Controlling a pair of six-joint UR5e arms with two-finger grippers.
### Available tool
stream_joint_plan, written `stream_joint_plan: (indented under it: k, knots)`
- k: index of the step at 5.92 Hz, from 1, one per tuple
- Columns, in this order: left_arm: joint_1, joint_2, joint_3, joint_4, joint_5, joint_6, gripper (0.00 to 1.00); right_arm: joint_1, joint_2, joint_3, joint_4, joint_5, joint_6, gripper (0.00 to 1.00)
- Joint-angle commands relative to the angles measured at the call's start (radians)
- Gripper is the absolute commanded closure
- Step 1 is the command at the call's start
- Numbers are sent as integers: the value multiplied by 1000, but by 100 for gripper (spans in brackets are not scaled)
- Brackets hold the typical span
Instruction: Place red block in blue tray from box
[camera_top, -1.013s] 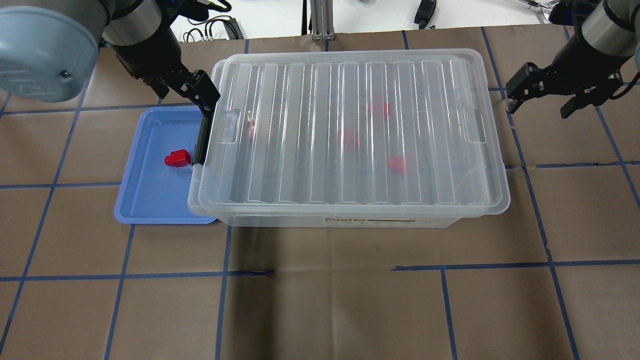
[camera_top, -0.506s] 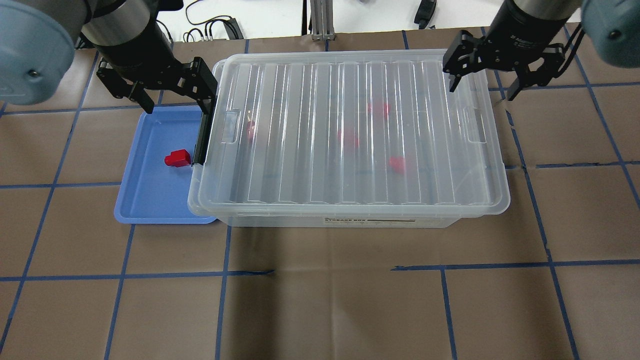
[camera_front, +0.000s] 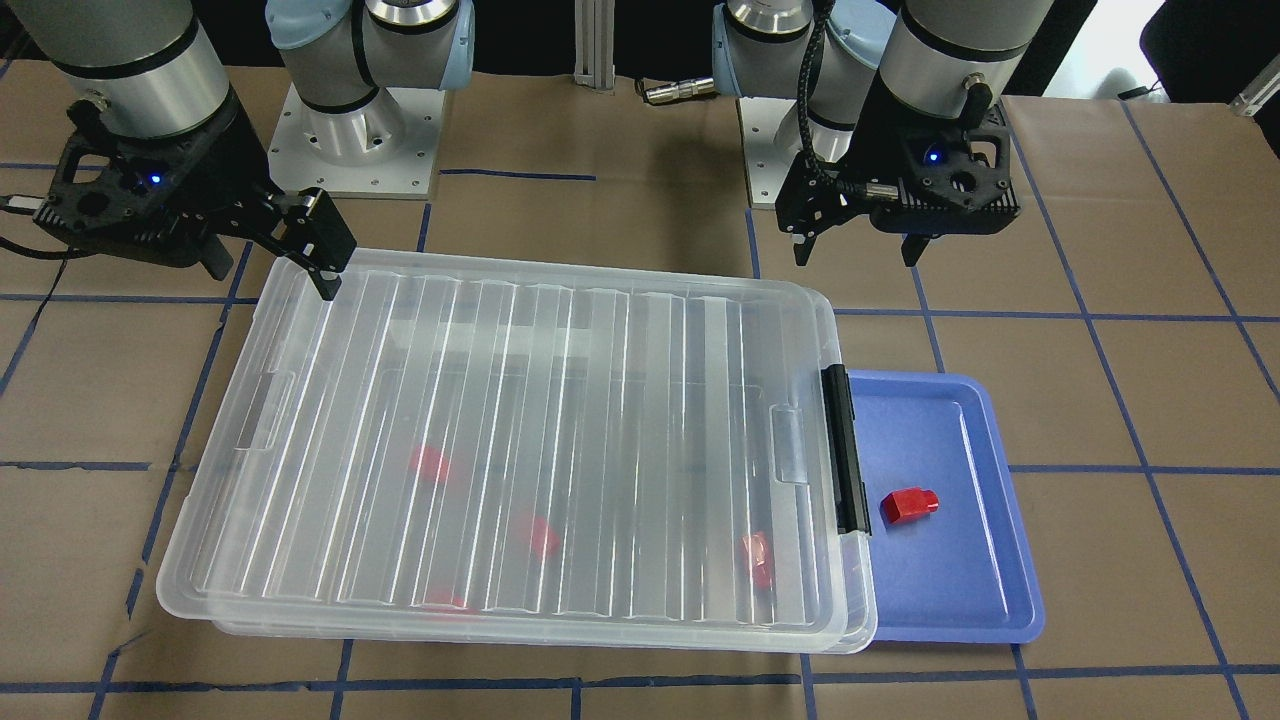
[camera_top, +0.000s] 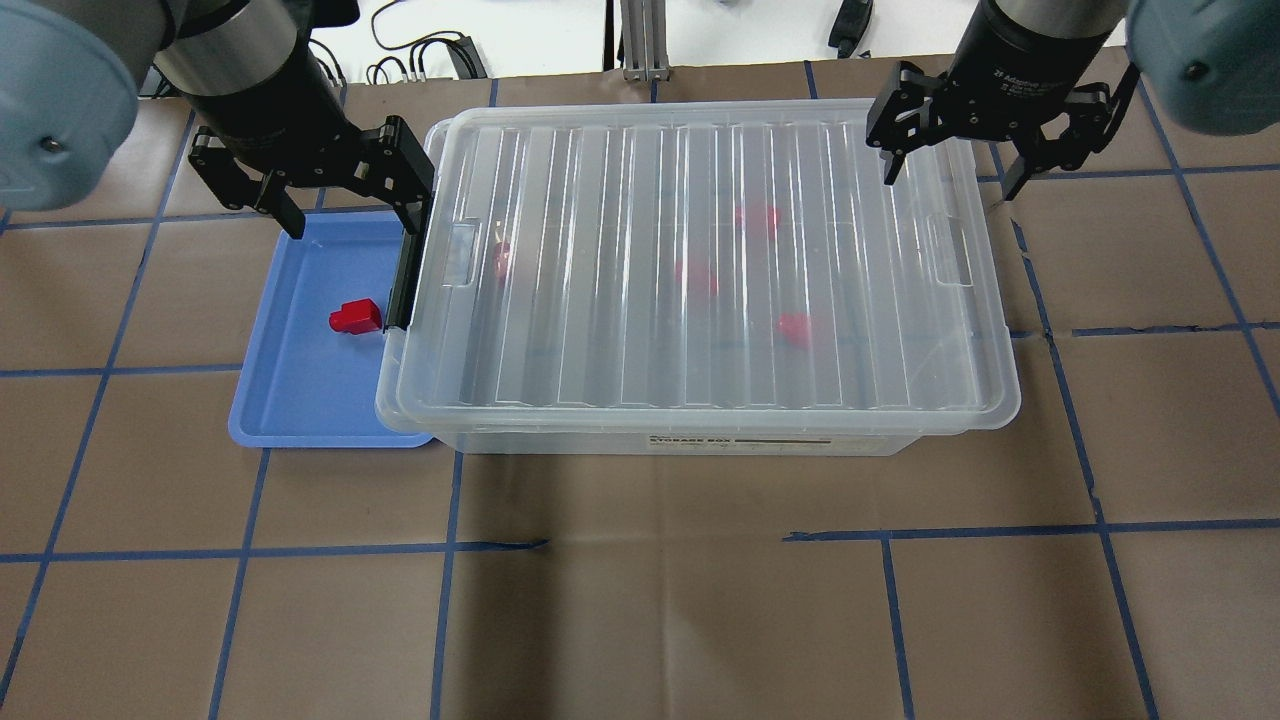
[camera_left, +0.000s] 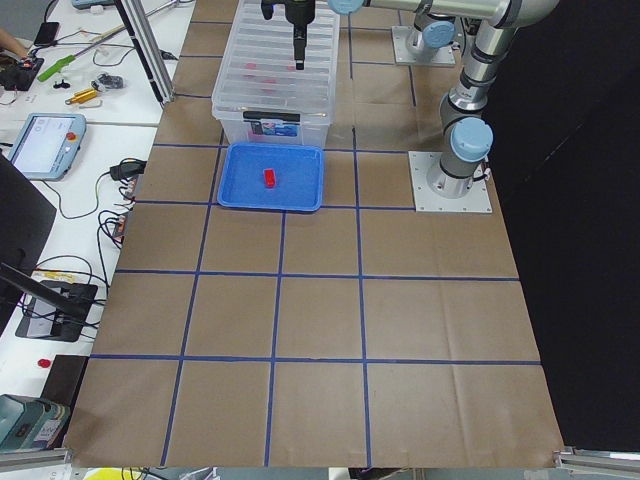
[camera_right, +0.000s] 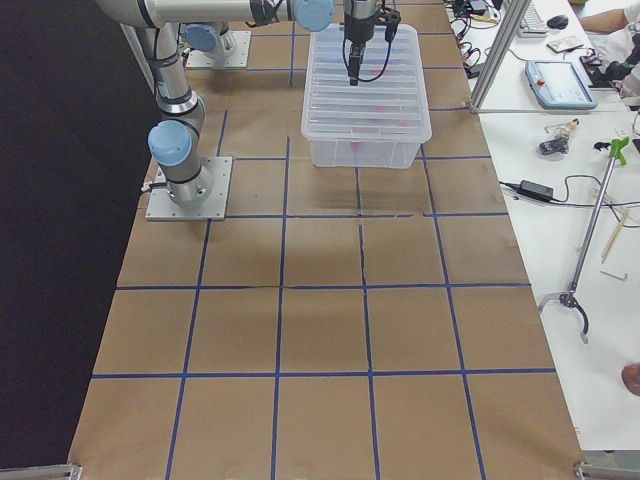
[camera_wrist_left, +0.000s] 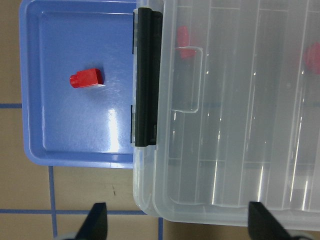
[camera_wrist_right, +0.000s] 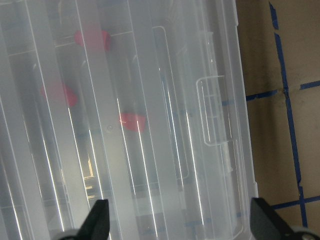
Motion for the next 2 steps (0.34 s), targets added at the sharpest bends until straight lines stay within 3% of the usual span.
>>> stream_joint_plan:
  k: [1, 2]
  knots:
    - [0, 1, -3, 1, -2, 0, 1, 0, 0, 5, -1, -1, 0, 0]
    - [0, 4, -6, 3, -2, 0, 1, 0, 0, 6, 1, -1, 0, 0]
